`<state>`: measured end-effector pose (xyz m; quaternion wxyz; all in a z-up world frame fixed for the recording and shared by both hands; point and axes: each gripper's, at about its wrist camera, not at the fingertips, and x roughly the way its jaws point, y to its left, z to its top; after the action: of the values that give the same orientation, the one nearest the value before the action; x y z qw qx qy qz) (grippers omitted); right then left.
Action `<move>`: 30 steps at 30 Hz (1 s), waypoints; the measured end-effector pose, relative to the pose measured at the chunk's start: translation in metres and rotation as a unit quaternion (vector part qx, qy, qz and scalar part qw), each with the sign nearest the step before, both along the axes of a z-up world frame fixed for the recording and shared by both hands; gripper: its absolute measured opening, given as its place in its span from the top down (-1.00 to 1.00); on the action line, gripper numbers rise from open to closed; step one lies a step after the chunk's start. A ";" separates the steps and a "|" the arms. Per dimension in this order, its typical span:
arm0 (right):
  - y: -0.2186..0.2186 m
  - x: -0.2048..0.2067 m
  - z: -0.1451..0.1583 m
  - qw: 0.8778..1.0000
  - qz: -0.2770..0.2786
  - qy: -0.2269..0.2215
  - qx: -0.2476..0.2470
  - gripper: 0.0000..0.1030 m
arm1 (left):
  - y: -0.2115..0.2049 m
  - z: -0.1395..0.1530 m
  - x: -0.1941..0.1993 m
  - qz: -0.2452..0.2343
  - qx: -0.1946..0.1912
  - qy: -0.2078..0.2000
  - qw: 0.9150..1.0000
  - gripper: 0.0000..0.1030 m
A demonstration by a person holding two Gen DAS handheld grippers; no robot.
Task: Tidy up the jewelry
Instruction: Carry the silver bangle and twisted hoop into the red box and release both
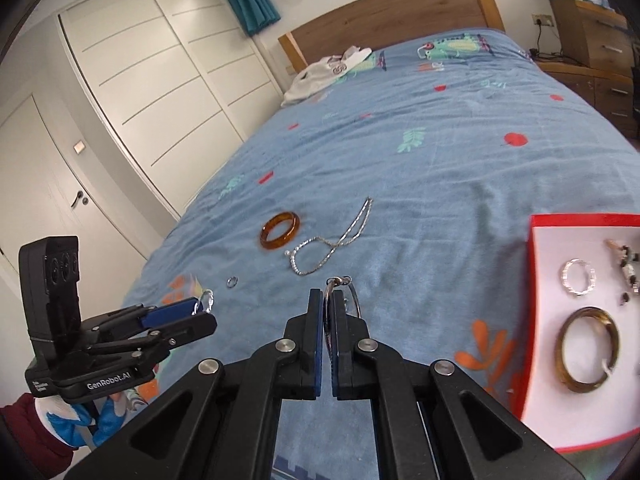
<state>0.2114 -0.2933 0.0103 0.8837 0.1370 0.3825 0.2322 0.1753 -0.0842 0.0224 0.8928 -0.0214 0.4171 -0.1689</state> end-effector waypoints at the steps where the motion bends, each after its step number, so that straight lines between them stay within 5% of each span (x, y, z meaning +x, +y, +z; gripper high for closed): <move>1: -0.008 -0.005 0.006 1.000 -0.006 -0.004 0.003 0.94 | -0.005 0.002 -0.001 -0.004 -0.001 -0.001 1.000 0.28; 14: -0.131 -0.039 0.037 0.994 -0.097 -0.022 -0.038 0.94 | -0.144 0.023 -0.008 -0.114 -0.020 -0.010 0.993 0.28; 23: -0.208 -0.043 -0.003 0.987 -0.149 0.020 -0.051 0.94 | -0.246 -0.014 -0.001 -0.175 -0.005 0.024 0.984 0.28; 30: -0.239 -0.041 -0.036 0.985 -0.163 0.047 -0.036 0.94 | -0.279 -0.048 0.008 -0.182 0.027 0.047 0.982 0.28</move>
<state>0.1707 -0.5328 -0.0253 0.8950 0.1764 0.4046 0.0646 0.1834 -0.3629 -0.0258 0.8270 0.0705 0.4596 -0.3159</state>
